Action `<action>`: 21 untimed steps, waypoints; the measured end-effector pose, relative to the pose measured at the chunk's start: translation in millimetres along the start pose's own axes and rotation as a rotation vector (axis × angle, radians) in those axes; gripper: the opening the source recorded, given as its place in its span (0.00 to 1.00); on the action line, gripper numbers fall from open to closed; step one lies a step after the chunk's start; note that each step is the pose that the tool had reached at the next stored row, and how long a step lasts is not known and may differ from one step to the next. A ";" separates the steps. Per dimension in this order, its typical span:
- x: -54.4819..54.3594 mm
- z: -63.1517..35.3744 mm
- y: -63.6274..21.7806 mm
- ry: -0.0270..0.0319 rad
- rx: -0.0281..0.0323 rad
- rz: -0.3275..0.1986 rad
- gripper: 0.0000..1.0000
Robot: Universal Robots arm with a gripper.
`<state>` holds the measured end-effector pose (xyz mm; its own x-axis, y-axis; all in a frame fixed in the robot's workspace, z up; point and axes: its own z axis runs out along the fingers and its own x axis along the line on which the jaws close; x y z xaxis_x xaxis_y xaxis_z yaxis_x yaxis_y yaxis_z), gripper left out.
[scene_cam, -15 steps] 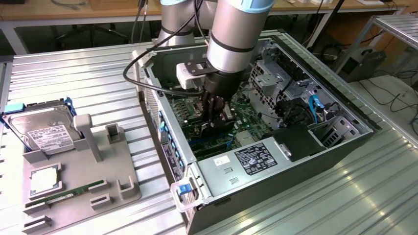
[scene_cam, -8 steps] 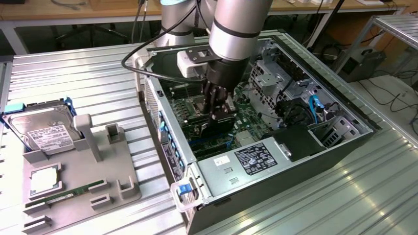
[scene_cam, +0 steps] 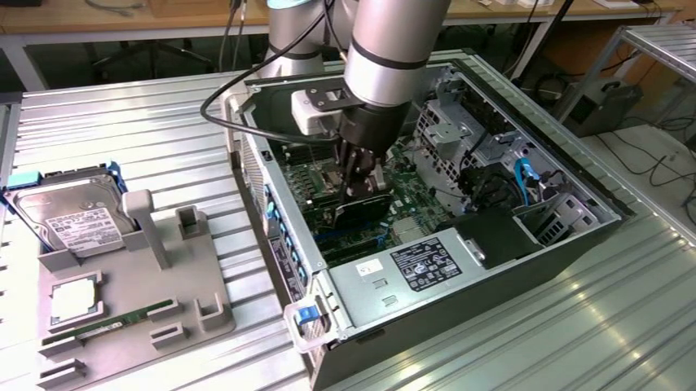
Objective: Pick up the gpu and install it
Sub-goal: 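Insert the gpu into the slot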
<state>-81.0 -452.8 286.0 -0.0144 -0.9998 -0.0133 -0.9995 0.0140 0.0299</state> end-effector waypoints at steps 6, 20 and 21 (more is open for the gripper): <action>-0.5 7.8 2.4 0.0016 0.0042 0.000 0.11; -0.3 16.8 4.2 0.0088 0.0045 0.000 0.11; -0.4 15.7 4.2 0.0079 0.0049 0.000 0.11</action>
<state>-85.7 -452.1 270.4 -0.0144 -0.9999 -0.0054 -0.9996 0.0142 0.0250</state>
